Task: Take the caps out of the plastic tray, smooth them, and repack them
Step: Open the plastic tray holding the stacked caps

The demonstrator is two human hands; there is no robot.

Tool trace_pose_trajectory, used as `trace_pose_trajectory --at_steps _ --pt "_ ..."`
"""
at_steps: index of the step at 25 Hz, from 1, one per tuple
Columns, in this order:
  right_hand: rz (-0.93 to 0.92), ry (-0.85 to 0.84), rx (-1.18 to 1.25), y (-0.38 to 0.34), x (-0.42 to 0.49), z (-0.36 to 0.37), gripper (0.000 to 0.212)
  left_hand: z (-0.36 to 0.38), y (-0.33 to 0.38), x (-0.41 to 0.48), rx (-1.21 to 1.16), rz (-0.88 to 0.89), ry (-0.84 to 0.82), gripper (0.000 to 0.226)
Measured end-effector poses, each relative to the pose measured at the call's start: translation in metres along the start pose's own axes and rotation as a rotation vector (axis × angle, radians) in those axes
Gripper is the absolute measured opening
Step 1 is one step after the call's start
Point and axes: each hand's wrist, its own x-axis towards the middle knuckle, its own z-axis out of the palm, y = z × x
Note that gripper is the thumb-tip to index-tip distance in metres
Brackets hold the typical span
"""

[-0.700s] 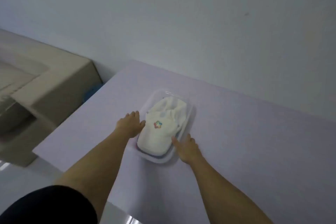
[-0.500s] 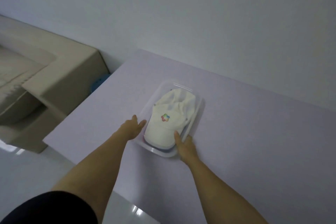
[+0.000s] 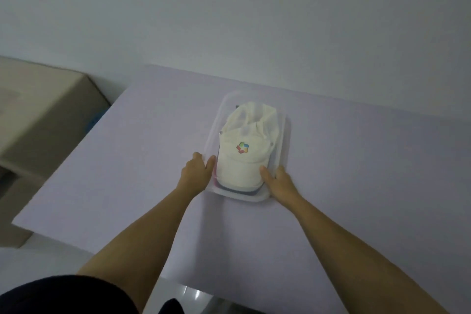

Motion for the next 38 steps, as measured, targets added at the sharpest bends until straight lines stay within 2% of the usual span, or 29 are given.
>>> trace_pose_trajectory --at_steps 6,9,17,21,23,26,30,38 --pt "0.053 0.091 0.043 0.063 -0.048 -0.075 0.039 0.072 0.042 -0.048 -0.022 0.133 -0.077 0.034" --pt "0.061 0.094 0.043 0.074 -0.055 -0.085 0.040 0.085 0.046 -0.061 -0.031 0.139 -0.056 0.034" --pt "0.103 0.077 0.088 0.089 -0.055 -0.081 0.049 0.094 0.041 -0.066 -0.072 0.051 -0.092 0.055" --pt "0.152 0.132 0.130 0.087 -0.053 -0.073 0.057 0.097 0.038 -0.070 -0.191 -0.121 -0.076 0.066" --pt "0.153 0.218 0.197 0.087 -0.053 -0.064 0.061 0.100 0.035 -0.080 -0.252 -0.222 -0.033 0.058" --pt "0.133 0.305 0.249 0.087 -0.051 -0.055 0.066 0.103 0.038 -0.086 -0.351 -0.320 -0.053 0.046" --pt "0.130 0.312 0.190 0.085 -0.050 -0.056 0.059 0.096 0.044 -0.087 -0.353 -0.318 -0.077 0.055" --pt "0.126 0.324 0.169 0.085 -0.049 -0.056 0.059 0.087 0.046 -0.083 -0.326 -0.376 -0.162 0.046"
